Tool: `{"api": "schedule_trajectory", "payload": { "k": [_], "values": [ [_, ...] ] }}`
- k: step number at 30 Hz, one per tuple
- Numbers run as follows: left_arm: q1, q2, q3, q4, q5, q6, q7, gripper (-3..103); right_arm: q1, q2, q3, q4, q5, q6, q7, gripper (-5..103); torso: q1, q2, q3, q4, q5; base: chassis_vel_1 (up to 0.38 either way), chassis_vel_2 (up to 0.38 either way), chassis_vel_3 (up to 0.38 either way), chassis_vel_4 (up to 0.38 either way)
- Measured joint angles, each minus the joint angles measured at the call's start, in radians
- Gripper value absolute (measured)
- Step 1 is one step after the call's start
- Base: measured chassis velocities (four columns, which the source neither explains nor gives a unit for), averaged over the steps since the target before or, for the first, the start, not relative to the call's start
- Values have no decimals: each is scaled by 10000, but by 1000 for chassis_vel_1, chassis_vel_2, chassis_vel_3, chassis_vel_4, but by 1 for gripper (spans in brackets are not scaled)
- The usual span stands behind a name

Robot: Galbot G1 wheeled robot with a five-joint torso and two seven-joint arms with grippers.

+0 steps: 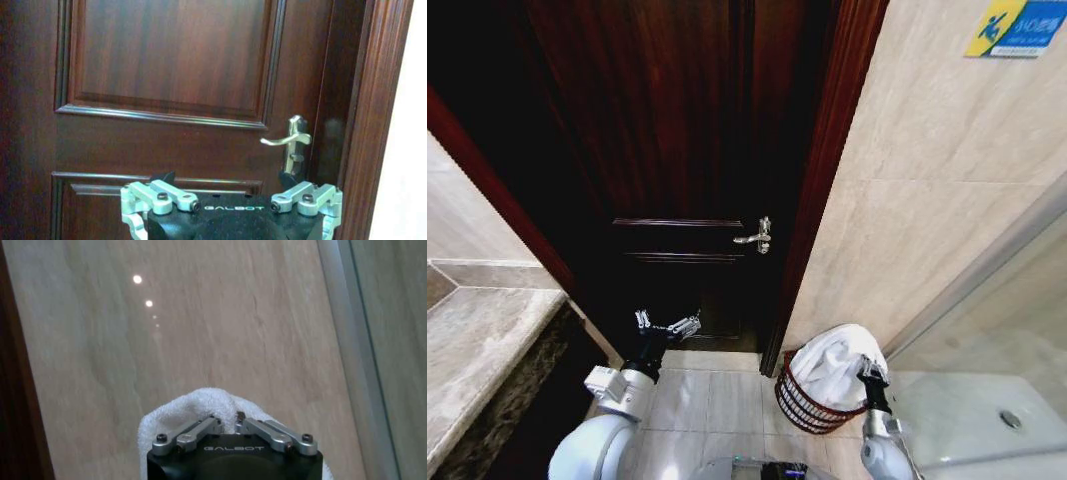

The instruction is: Discard the used towel into the hamper.

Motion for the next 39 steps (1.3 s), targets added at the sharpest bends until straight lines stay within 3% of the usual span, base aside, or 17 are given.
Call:
{"api": "schedule_trajectory", "payload": {
  "k": [19, 28, 35, 39],
  "values": [
    [-1, 0, 0, 0, 0, 0, 0, 100, 969, -170, -375, -2300, 230, -527, -417, 3, 0, 0, 0, -2, -2, 0, 0, 0, 0],
    [-1, 0, 0, 0, 0, 0, 0, 100, 1303, -96, -713, -3019, 611, -1125, -763, 3, 1, 0, 0, -1, -6, 0, 0, 0, 0],
    [0, 0, 0, 0, 0, 0, 0, 100, 591, 350, -1059, -2313, 499, -666, -655, 3, 0, 0, 0, -1, -2, 0, 0, 0, 0],
    [-1, -1, 0, 0, 0, 0, 0, 100, 103, 532, -1293, -1564, 533, -769, -488, 3, 0, 0, 0, -3, -5, 0, 0, 0, 0]
  ]
}}
